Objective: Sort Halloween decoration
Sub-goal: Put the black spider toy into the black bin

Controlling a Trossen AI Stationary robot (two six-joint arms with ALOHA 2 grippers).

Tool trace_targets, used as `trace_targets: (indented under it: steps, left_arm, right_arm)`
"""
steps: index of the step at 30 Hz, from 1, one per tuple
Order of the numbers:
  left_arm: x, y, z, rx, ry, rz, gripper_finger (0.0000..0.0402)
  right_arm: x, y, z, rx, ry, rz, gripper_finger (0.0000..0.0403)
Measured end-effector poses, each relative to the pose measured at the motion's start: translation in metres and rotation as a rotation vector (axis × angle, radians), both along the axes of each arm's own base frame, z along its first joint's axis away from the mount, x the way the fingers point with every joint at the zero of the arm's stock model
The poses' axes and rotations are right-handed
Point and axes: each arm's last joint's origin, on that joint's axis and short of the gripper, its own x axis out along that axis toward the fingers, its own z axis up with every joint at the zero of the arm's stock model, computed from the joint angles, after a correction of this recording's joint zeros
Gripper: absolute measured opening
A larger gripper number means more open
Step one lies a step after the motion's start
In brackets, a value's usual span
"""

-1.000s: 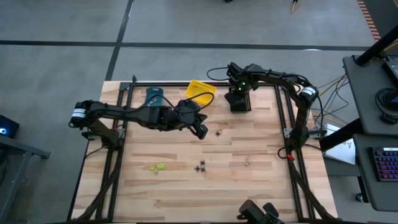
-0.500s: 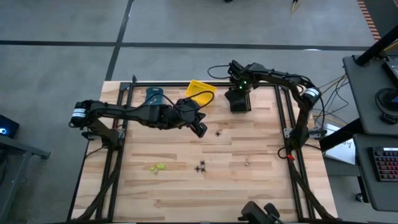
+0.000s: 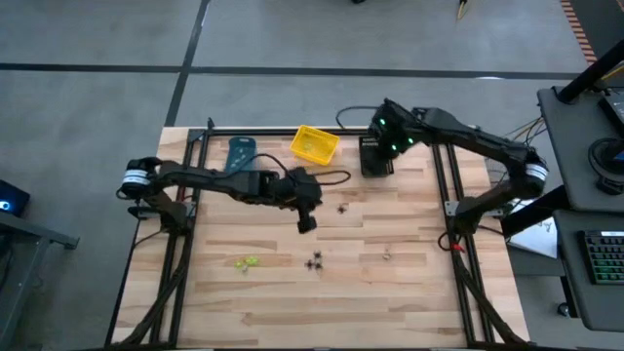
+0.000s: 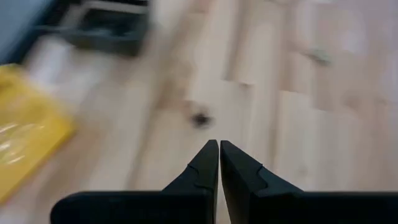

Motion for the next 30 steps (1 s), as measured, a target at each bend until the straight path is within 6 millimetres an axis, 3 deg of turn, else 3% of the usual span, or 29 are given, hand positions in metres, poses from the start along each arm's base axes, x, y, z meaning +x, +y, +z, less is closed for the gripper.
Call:
trace_targets:
  steps: [7, 12, 21, 25, 30]
  left_arm:
    - [0.022, -0.001, -0.029, -0.014, -0.049, -0.093, 0.0000]
    - [0.042, 0.001, -0.040, 0.009, -0.084, -0.105, 0.0010]
    - [0.074, 0.003, -0.067, 0.037, -0.084, -0.091, 0.0099]
    - [0.075, 0.004, -0.083, 0.062, -0.042, -0.062, 0.0135]
    - [0.073, 0.006, -0.097, 0.071, -0.006, -0.047, 0.0143]
  right_arm:
    - [-0.019, 0.073, 0.020, 0.031, -0.105, 0.132, 0.0069]
    - [-0.039, 0.105, 0.019, 0.107, -0.138, 0.124, 0.0058]
    - [-0.051, 0.123, -0.001, 0.161, -0.185, 0.031, 0.0052]
    - [-0.050, 0.127, -0.012, 0.185, -0.198, 0.018, 0.0052]
    - [-0.047, 0.129, -0.023, 0.200, -0.183, 0.004, 0.0052]
